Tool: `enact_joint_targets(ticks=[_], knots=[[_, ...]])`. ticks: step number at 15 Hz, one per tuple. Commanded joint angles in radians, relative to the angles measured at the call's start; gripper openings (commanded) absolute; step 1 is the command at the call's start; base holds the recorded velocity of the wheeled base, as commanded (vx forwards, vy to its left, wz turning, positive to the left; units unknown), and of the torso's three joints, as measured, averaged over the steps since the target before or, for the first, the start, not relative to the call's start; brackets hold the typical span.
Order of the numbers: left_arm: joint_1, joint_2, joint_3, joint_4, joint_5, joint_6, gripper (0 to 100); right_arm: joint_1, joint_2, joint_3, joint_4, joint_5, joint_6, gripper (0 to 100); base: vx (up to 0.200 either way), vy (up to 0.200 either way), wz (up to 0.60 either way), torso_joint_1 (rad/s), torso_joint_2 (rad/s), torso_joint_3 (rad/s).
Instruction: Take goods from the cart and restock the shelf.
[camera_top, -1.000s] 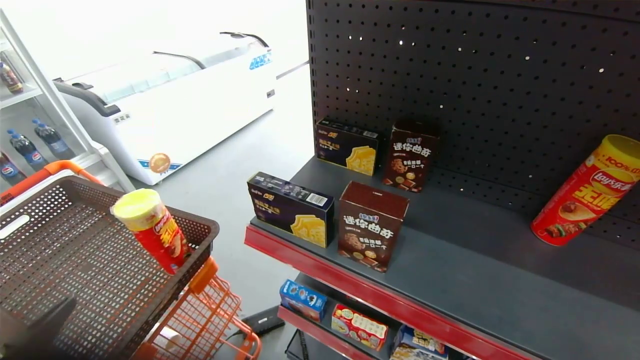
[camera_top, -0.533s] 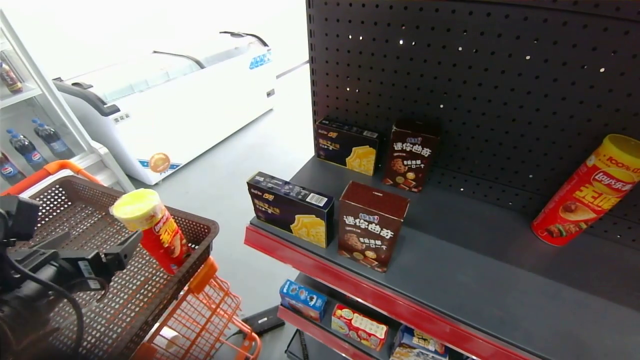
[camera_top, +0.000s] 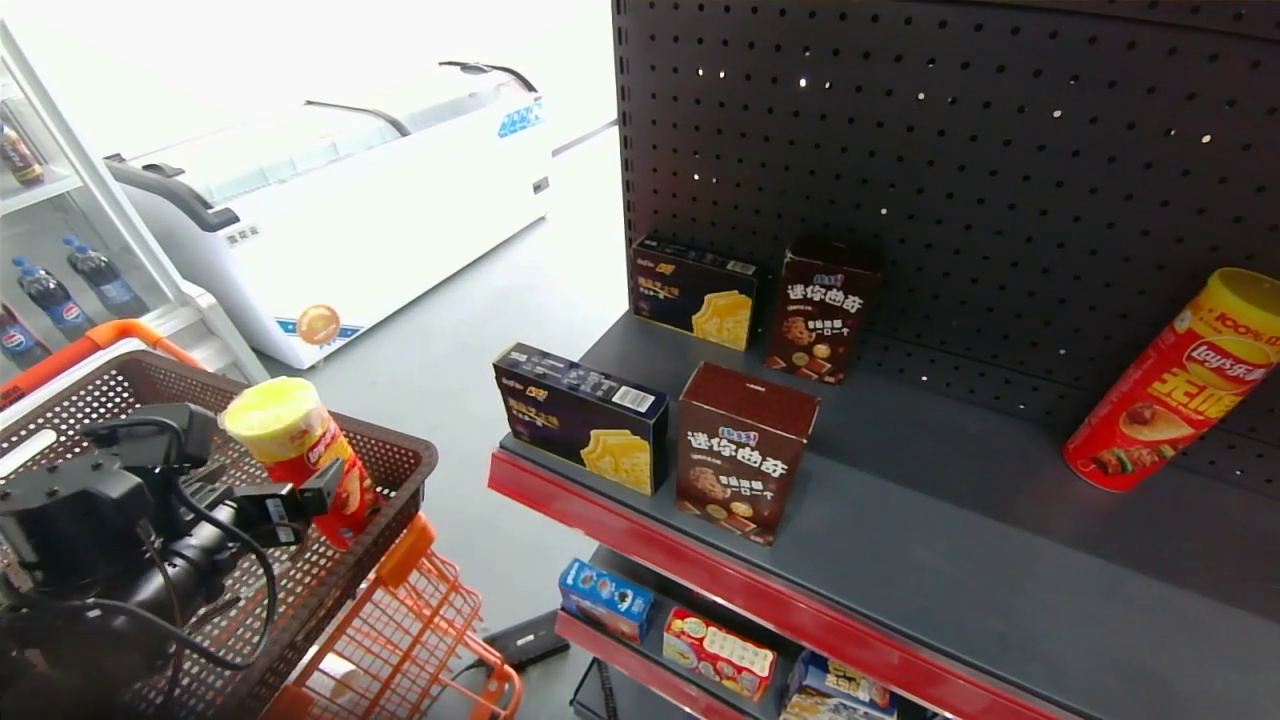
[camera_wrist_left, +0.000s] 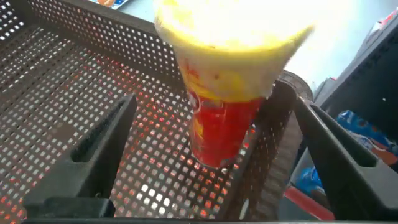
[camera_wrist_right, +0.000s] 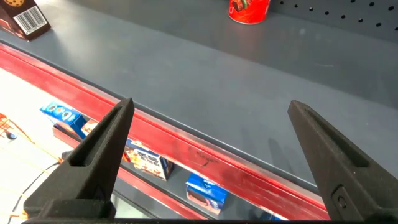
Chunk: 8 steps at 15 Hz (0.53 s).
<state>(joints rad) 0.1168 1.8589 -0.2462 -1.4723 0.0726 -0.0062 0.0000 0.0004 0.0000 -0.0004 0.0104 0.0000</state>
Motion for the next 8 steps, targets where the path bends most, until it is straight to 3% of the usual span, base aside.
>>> enact_joint_targets(ticks=[1, 5, 6, 8], knots=[[0.003, 0.183, -0.117, -0.022, 0.001, -0.003, 100, 0.0, 0.0, 0.0, -0.001, 0.0, 0.0, 100, 0.0, 0.0, 0.0, 0.0, 0.0, 0.0], [0.006, 0.287, -0.22, -0.043, 0.003, -0.005, 100, 0.0, 0.0, 0.0, -0.001, 0.0, 0.0, 100, 0.0, 0.0, 0.0, 0.0, 0.0, 0.0], [0.006, 0.301, -0.225, -0.071, 0.003, -0.006, 0, 0.0, 0.0, 0.0, -0.001, 0.0, 0.0, 100, 0.0, 0.0, 0.0, 0.0, 0.0, 0.0], [0.006, 0.31, -0.26, -0.077, 0.001, 0.0, 0, 0.0, 0.0, 0.0, -0.001, 0.0, 0.0, 100, 0.0, 0.0, 0.0, 0.0, 0.0, 0.0]])
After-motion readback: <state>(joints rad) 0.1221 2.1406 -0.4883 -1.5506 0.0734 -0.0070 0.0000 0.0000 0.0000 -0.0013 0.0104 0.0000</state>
